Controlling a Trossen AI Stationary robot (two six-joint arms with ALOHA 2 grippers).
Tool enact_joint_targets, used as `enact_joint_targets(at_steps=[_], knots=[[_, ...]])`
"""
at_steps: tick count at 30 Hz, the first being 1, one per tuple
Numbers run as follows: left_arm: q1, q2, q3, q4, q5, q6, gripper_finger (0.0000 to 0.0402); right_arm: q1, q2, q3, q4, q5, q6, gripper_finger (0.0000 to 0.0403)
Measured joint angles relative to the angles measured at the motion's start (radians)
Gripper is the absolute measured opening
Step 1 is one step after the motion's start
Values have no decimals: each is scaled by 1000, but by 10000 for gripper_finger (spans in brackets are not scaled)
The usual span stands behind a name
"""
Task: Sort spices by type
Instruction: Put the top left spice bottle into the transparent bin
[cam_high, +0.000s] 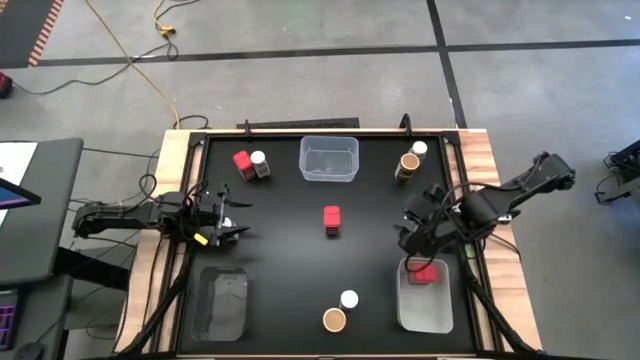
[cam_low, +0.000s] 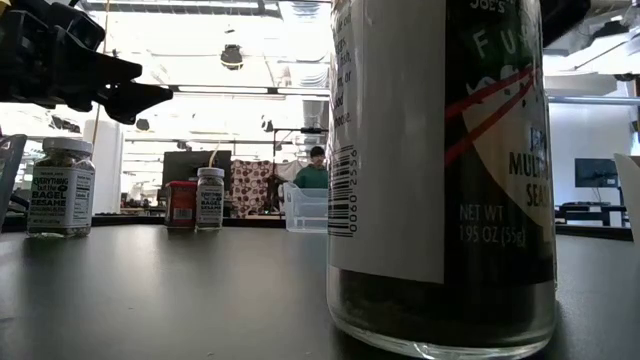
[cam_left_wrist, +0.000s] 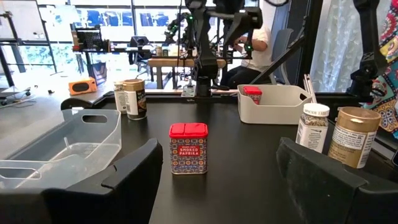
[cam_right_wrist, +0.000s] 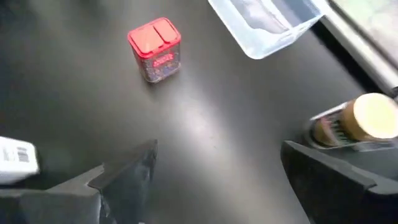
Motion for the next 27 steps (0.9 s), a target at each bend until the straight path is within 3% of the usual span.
enact_joint_targets(at_steps=[5, 11, 19, 27], knots=[[0, 0, 0, 0, 0, 0, 303, -5, -100, -213, 245, -3, 24, 374], [0, 0, 0, 0, 0, 0, 303, -5, -184, -361, 309, -2, 147, 374], [0, 0, 0, 0, 0, 0, 303, -6, -202, -412, 321, 4, 164, 374], [0, 0, 0, 0, 0, 0, 303, -63, -202, -412, 323, 5, -1, 374]])
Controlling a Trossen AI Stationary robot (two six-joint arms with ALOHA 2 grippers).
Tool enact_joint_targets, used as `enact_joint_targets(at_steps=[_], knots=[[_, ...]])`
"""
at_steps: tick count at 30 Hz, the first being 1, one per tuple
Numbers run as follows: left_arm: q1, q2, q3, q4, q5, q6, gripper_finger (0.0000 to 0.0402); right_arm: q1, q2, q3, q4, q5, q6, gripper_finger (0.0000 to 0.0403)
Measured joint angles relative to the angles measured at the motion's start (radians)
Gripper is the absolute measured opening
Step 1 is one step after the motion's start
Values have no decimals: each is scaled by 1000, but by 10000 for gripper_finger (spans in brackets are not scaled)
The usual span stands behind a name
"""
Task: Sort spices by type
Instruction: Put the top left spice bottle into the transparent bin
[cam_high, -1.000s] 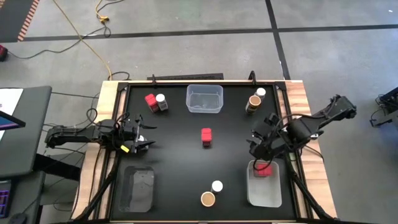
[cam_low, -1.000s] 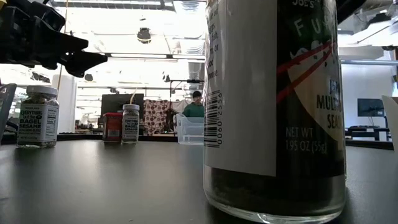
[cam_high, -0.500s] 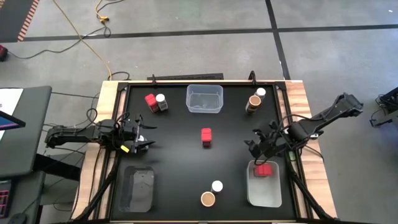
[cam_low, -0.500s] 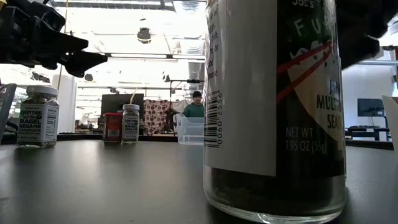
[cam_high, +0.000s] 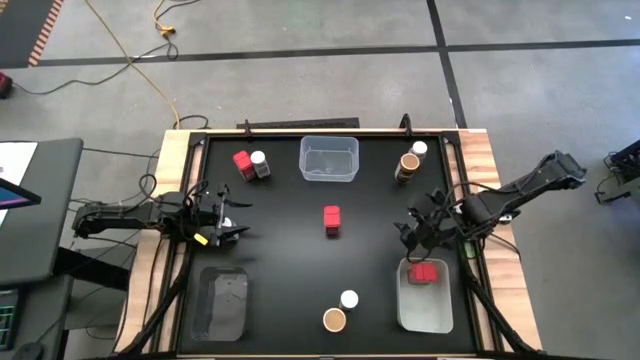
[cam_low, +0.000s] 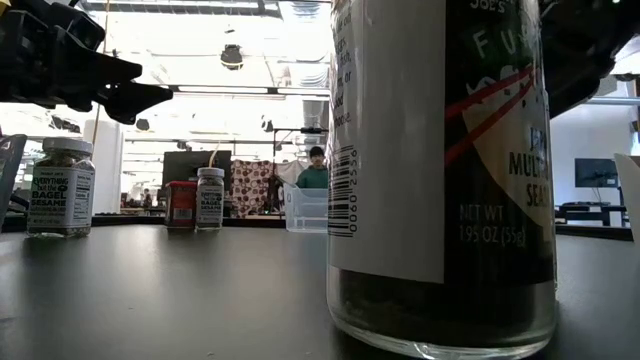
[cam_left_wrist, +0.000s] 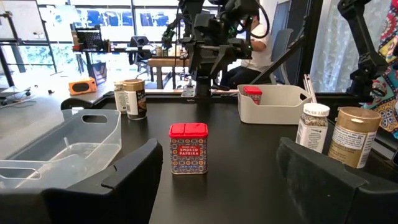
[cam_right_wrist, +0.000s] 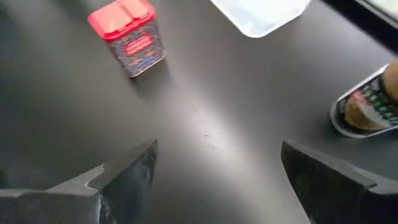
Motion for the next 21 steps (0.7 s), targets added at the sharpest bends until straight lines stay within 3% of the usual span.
enact_joint_targets(at_steps=[21], knots=[[0, 0, 0, 0, 0, 0, 303, -111, 0, 0, -7, -5, -3, 374]])
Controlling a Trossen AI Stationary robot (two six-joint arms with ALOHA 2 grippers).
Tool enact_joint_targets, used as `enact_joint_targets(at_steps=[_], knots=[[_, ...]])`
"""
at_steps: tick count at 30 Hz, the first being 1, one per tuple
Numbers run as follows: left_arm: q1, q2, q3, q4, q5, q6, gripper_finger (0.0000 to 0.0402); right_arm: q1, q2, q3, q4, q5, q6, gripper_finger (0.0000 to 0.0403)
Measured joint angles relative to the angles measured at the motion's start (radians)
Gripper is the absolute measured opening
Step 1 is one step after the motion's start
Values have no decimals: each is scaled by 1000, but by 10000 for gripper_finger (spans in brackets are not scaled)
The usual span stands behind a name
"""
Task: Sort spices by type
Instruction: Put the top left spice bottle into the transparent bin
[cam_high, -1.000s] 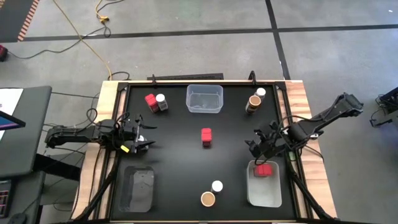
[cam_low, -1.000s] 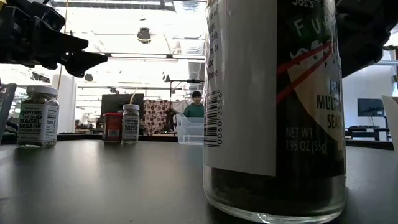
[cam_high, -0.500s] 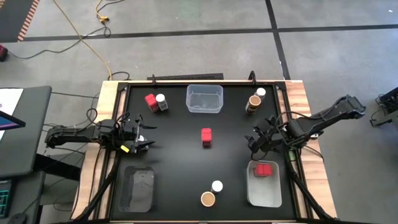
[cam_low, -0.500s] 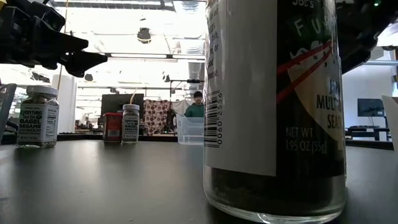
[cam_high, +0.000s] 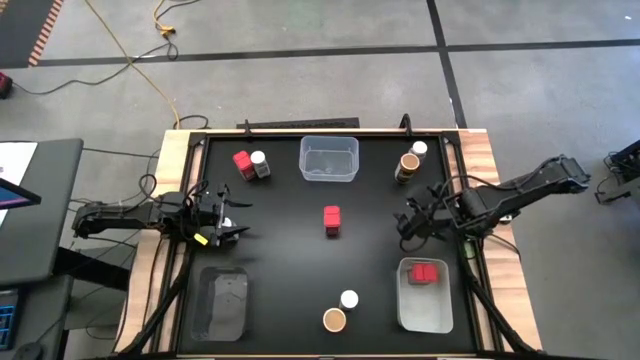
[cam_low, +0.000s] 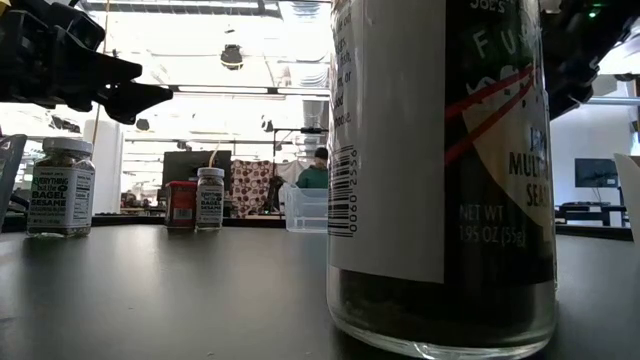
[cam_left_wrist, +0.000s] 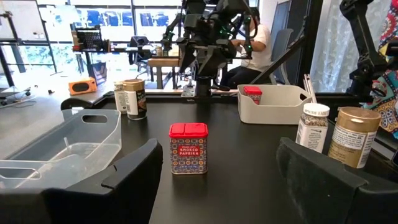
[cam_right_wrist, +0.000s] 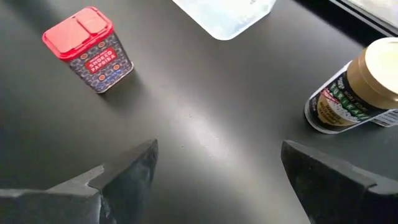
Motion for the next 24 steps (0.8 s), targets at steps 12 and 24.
enact_joint_targets(at_steps=[12, 24], knots=[[0, 0, 0, 5, -6, -144, 303, -50, 0, 0, 0, -2, 0, 374], [0, -1, 16, 80, -31, -260, 303, -87, 0, 0, 1, -2, 0, 374]])
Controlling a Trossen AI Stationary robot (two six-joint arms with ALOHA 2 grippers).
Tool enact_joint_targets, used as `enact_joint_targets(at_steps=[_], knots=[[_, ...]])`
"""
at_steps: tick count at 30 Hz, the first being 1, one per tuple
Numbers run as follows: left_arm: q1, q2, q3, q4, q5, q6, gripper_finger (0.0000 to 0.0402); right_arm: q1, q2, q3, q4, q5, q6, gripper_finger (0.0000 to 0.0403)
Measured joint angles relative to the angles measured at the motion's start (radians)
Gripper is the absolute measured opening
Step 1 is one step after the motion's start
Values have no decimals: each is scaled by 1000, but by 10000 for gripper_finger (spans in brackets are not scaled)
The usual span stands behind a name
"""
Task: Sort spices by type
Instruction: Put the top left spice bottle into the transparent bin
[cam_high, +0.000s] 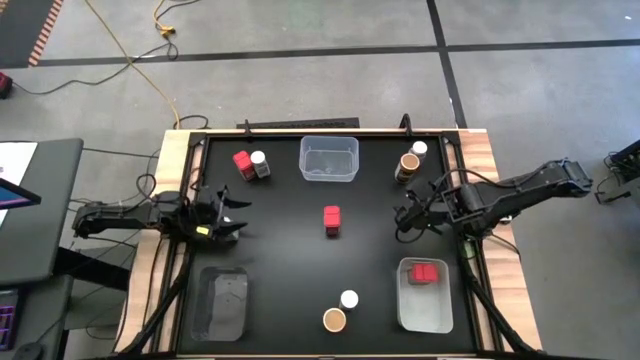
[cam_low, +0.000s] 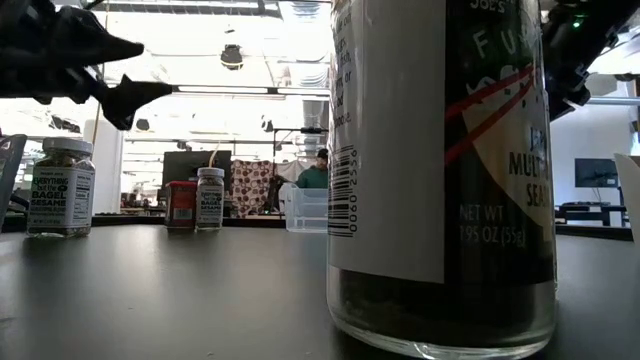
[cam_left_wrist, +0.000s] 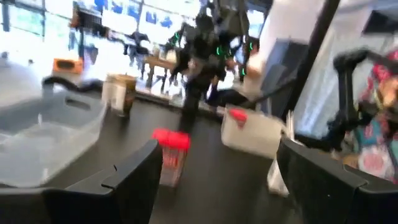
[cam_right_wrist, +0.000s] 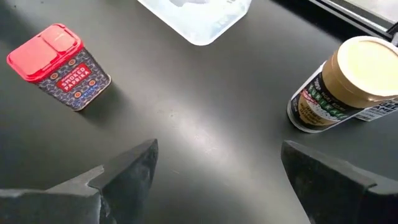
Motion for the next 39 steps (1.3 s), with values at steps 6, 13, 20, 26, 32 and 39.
enact_joint_targets(at_steps=[6, 13, 20, 26, 32, 39], knots=[[0, -1, 96, -32, -137, -22, 298, -18, 0, 0, -1, 0, 0, 374], [0, 84, 247, -171, -312, -36, 297, -25, 0, 0, 3, 0, 8, 374], [0, 327, 395, -193, -385, 56, 297, -22, 0, 0, 3, -1, 46, 374], [0, 571, 520, -207, -390, 77, 297, 17, 0, 0, 3, -3, 29, 374], [0, 780, 616, -216, -431, 70, 297, 55, 0, 0, 0, -5, 39, 374], [2, 966, 734, -217, -467, 38, 297, 76, 0, 0, -4, -5, -24, 374]])
